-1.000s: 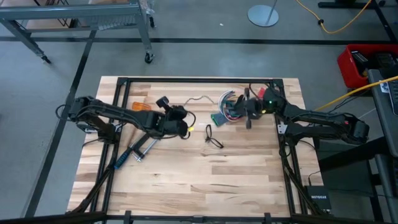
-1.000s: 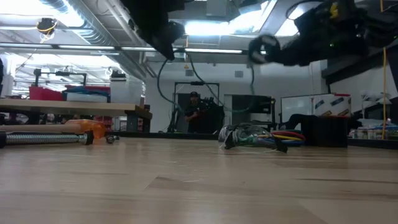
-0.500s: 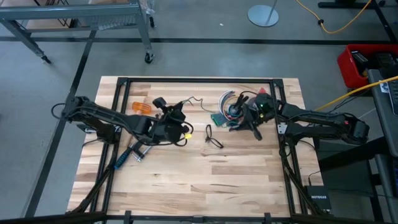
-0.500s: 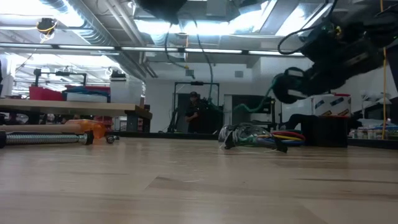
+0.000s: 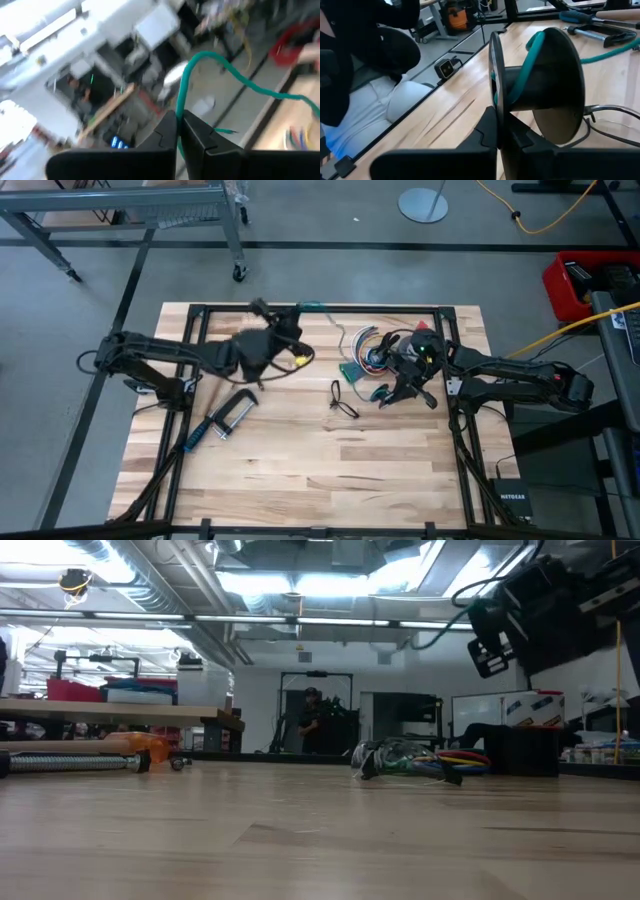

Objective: Coil cords
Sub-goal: Uncoil the green wire from the black spool

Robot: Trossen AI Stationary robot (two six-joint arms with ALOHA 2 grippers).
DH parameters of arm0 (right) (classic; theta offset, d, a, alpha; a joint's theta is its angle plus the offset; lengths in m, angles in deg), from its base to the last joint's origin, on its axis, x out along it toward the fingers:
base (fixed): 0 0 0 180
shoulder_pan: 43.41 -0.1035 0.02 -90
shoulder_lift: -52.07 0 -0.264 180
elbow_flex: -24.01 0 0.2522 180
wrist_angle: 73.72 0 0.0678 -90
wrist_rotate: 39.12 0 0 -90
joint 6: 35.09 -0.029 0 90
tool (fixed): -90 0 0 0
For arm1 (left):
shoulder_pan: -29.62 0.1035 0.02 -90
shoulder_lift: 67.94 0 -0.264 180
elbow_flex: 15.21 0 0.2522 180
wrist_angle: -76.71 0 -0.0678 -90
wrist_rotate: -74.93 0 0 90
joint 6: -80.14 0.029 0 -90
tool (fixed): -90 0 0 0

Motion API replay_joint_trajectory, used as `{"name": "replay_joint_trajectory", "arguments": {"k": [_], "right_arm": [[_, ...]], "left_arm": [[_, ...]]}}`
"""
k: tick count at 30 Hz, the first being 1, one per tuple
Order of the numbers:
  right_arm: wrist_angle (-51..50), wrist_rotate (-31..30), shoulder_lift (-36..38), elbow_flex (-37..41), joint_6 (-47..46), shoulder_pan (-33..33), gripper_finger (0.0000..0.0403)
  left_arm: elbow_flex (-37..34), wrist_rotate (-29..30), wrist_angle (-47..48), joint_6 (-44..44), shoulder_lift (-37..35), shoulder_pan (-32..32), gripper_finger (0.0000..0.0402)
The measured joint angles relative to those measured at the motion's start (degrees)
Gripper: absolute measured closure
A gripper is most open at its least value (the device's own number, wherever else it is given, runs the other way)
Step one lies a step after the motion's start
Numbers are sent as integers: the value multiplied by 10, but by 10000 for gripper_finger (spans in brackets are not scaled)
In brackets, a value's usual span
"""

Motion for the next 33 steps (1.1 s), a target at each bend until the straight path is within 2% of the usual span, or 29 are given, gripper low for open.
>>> {"name": "replay_joint_trajectory", "arguments": {"k": [3,6,11,16,24,29,33], "right_arm": [[2,1,0,0,0,0,400],[2,18,0,0,0,0,400],[14,61,0,0,0,0,400],[78,106,0,0,0,0,400],[265,142,0,0,0,1,400],[374,171,0,0,-42,1,400],[444,171,0,0,-81,1,400]], "left_arm": [[0,-57,-105,52,0,32,400],[0,-60,-181,91,0,66,400],[0,-60,-183,91,-1,136,400],[0,-61,-51,-28,-1,195,400],[-5,-120,294,-299,0,226,400],[-44,-123,379,-378,0,232,400],[-90,-139,379,-418,0,228,400]]}}
